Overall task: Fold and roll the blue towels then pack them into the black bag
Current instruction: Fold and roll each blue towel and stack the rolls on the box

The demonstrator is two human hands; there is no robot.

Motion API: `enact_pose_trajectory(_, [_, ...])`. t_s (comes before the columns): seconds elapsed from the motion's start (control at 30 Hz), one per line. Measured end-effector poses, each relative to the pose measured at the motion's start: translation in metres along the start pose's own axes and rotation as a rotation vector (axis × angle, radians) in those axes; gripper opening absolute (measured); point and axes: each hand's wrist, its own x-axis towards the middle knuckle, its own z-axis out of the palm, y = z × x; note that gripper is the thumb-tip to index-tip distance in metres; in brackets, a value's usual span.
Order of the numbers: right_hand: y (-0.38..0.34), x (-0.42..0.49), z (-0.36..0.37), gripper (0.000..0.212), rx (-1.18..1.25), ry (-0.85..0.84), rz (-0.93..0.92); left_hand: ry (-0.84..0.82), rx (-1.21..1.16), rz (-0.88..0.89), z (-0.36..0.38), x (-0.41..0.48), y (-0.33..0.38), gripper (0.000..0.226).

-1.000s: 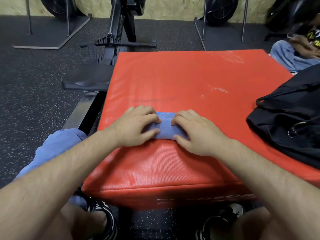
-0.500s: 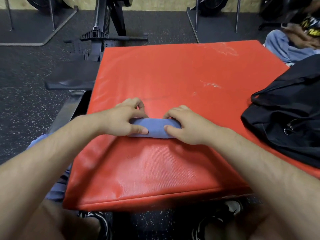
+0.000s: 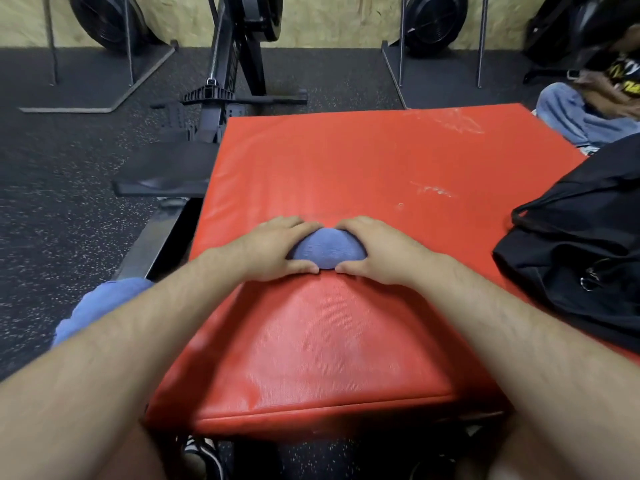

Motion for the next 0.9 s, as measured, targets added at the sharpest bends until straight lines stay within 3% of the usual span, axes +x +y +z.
enact_pose_trajectory(0.2, [-0.003, 0.014, -0.005, 0.053, 0.053, 0.043, -0.018, 0.058, 0.021, -0.017, -0.006, 0.001, -0.005, 0.077])
enact_pose_trajectory(0.4, [-0.017, 0.026, -0.017, 0.049, 0.212, 0.210, -0.073, 0.226, -0.164, -0.022, -0.033, -0.010, -0.016, 0.057])
enact_pose_trajectory(0.57, [-0.026, 0.033, -0.014, 0.062, 0.381, 0.308, -0.090, 0.319, -0.213, -0.053, -0.040, -0.022, -0.025, 0.056])
enact_pose_trajectory(0.73, [-0.038, 0.035, -0.013, 0.072, 0.699, 0.407, 0.060, 0.371, -0.331, -0.162, -0.050, -0.032, -0.027, 0.052])
enact_pose_trajectory(0.83, [-0.054, 0.035, -0.005, 0.054, 0.715, 0.647, 0.177, 0.502, -0.378, -0.311, -0.053, -0.032, -0.021, 0.057])
enact_pose_trajectory(0.9, [-0.071, 0.041, 0.001, 0.038, 0.788, 0.584, 0.174, 0.584, -0.427, -0.386, -0.056, -0.028, -0.018, 0.062])
